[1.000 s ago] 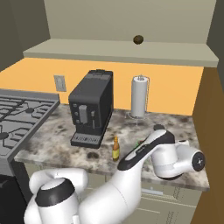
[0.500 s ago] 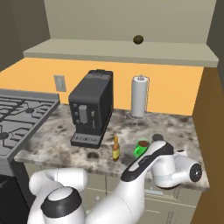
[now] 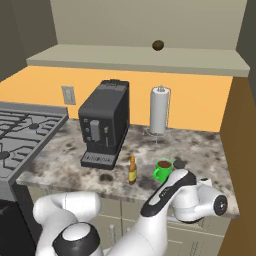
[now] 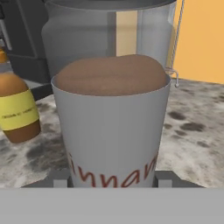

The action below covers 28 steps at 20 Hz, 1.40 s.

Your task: Pick the cinnamon and honey bottle from the cabinet and place them next to the mug.

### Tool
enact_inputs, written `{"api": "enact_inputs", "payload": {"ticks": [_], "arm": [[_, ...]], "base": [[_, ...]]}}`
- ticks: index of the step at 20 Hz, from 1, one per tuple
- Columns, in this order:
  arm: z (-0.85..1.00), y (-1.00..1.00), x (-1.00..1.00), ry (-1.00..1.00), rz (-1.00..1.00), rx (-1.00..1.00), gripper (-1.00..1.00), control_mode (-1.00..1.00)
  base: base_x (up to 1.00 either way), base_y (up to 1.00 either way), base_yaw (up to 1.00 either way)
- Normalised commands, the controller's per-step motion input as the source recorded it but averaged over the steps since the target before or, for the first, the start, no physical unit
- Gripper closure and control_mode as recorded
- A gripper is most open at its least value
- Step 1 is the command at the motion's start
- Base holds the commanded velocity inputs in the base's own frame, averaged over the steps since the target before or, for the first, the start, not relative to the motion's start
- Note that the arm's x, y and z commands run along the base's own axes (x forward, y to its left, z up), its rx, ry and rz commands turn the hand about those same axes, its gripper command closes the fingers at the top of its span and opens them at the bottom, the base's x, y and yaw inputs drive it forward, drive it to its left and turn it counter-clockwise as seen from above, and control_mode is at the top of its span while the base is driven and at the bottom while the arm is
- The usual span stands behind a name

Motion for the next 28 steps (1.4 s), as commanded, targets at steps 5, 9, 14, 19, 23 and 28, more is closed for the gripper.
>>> {"api": "enact_inputs", "payload": {"ticks": [5,9,14,19,23,28], "arm": [[0.0,0.0,0.17,0.0,0.0,0.0,1.0,-1.0],[-0.06,0.0,0.17,0.0,0.0,0.0,1.0,-1.0],[-0.14,0.0,0.12,0.0,0.0,0.0,1.0,-1.0],[-0.29,0.0,0.15,0.0,0.0,0.0,1.0,-1.0],[-0.37,0.0,0.15,0.0,0.0,0.0,1.0,-1.0],[-0.31,0.0,0.13,0.0,0.0,0.0,1.0,-1.0]], "base": [[0.0,0.0,0.0],[0.0,0.0,0.0],[0.0,0.0,0.0],[0.0,0.0,0.0],[0.0,0.0,0.0],[0.0,0.0,0.0]]}}
